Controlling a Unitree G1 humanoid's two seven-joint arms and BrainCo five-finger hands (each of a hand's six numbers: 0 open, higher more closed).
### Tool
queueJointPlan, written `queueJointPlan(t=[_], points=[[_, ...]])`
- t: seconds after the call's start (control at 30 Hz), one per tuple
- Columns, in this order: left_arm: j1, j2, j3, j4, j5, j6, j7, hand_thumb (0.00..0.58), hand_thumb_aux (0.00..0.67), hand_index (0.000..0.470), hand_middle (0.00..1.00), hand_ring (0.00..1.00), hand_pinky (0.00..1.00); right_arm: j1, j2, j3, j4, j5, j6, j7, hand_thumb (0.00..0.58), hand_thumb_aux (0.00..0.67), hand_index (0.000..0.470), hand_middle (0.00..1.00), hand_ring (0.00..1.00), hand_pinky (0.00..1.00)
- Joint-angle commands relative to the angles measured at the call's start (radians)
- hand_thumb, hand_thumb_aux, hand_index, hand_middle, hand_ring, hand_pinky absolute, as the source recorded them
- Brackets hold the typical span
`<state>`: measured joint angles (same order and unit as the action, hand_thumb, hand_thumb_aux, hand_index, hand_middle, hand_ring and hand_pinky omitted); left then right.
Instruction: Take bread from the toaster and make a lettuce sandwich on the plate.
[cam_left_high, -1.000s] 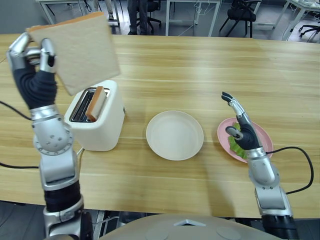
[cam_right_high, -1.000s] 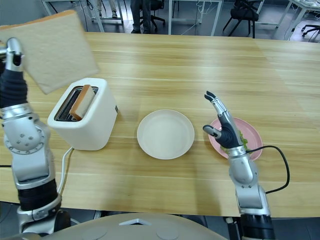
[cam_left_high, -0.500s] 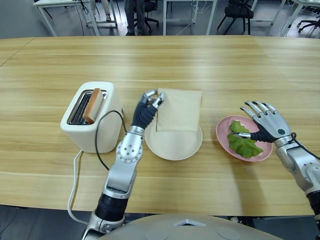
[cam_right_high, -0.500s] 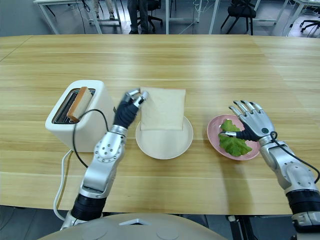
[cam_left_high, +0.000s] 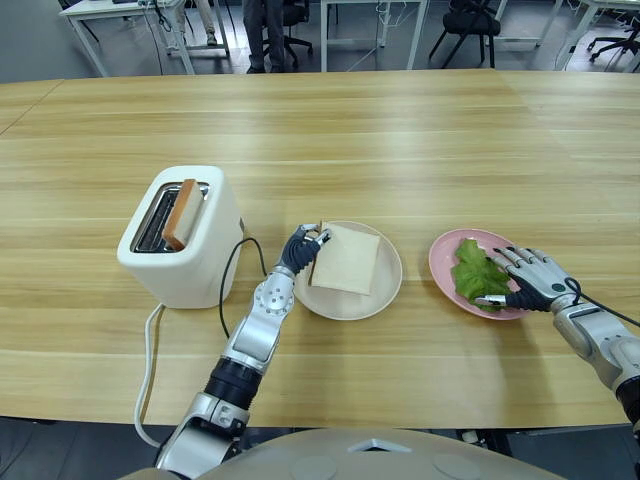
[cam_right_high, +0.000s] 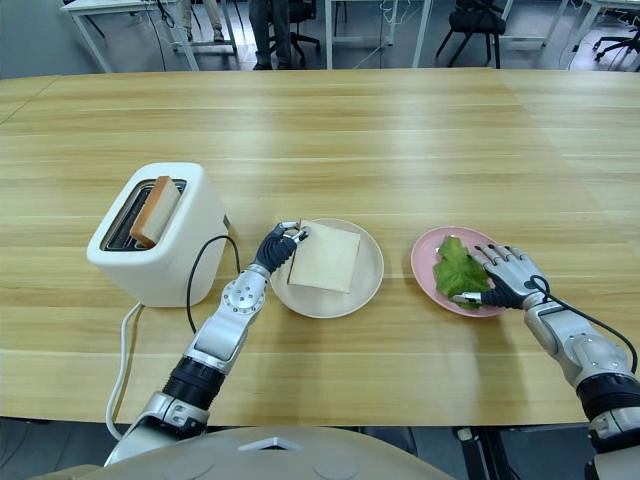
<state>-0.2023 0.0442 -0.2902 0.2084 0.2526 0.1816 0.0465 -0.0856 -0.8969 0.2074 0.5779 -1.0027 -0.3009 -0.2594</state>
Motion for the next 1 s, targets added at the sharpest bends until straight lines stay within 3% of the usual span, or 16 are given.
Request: queueJointPlan(t=[0.03,0.07,0.1,0.13,0.17,0.2,0.23,0.27,0.3,0.33,0.37,0.4,0.73,1.0], points=[[-0.015,0.019,-0.042,0.078,0.072,0.017,0.004,0.580,0.670,0.460,1.00,1.00,1.00,-0.012,-0.017,0.038,0.020,0.013,-0.003,0.023,0.000,0.000,0.000,0.00,0.00,0.00],[-0.017,0.029,-0.066,0.092,0.103,0.022,0.004,0.580,0.670,0.460,1.00,1.00,1.00,-0.016,-0.018,0.044,0.024,0.017,-0.003,0.028,0.000,0.000,0.000,0.00,0.00,0.00],[-0.020,0.038,-0.088,0.105,0.138,0.033,0.010,0.366,0.263,0.180,0.87,0.87,0.87,-0.019,-0.019,0.050,0.029,0.018,-0.003,0.029,0.000,0.000,0.000,0.00,0.00,0.00],[-0.024,0.048,-0.113,0.117,0.176,0.048,0.016,0.000,0.000,0.000,0.76,0.76,0.76,-0.023,-0.020,0.056,0.035,0.020,-0.004,0.030,0.000,0.000,0.000,0.00,0.00,0.00],[-0.024,0.055,-0.130,0.119,0.202,0.054,0.018,0.000,0.000,0.000,0.76,0.76,0.76,-0.026,-0.020,0.062,0.041,0.023,-0.005,0.032,0.000,0.000,0.000,0.00,0.00,0.00],[-0.021,0.060,-0.144,0.113,0.220,0.063,0.015,0.000,0.000,0.000,0.53,0.53,0.53,-0.029,-0.021,0.067,0.047,0.024,-0.005,0.032,0.148,0.092,0.063,0.00,0.00,0.00],[-0.021,0.066,-0.157,0.110,0.241,0.071,0.012,0.000,0.000,0.000,0.39,0.39,0.39,-0.031,-0.022,0.072,0.053,0.024,-0.006,0.031,0.319,0.221,0.152,0.00,0.00,0.00],[-0.019,0.074,-0.171,0.100,0.265,0.081,0.010,0.000,0.000,0.000,0.39,0.39,0.39,-0.033,-0.023,0.076,0.059,0.027,-0.008,0.029,0.319,0.221,0.152,0.00,0.00,0.00],[-0.019,0.081,-0.183,0.088,0.291,0.093,0.012,0.000,0.000,0.000,0.25,0.25,0.25,-0.035,-0.025,0.080,0.063,0.031,-0.011,0.029,0.578,0.628,0.431,0.00,0.00,0.00],[-0.019,0.093,-0.196,0.076,0.321,0.105,0.015,0.000,0.000,0.000,0.16,0.16,0.16,-0.036,-0.027,0.082,0.065,0.037,-0.016,0.024,0.580,0.670,0.460,0.00,0.00,0.00],[-0.020,0.106,-0.209,0.063,0.350,0.113,0.015,0.000,0.000,0.000,0.04,0.04,0.04,-0.038,-0.028,0.084,0.067,0.044,-0.020,0.022,0.580,0.670,0.460,0.00,0.00,0.00],[-0.019,0.116,-0.218,0.048,0.376,0.122,0.016,0.000,0.000,0.000,0.00,0.00,0.00,-0.040,-0.028,0.086,0.070,0.052,-0.025,0.024,0.580,0.670,0.460,0.00,0.00,0.00],[0.002,0.220,-0.294,-0.184,0.676,0.239,-0.018,0.000,0.000,0.000,0.00,0.00,0.00,-0.048,-0.041,0.053,0.003,0.120,-0.077,-0.011,0.580,0.670,0.460,0.00,0.00,0.00],[0.105,0.287,-0.202,-0.584,0.859,0.295,-0.076,0.000,0.000,0.000,0.00,0.00,0.00,-0.067,-0.064,-0.028,-0.172,0.175,-0.093,-0.044,0.580,0.670,0.460,0.00,0.00,0.00]])
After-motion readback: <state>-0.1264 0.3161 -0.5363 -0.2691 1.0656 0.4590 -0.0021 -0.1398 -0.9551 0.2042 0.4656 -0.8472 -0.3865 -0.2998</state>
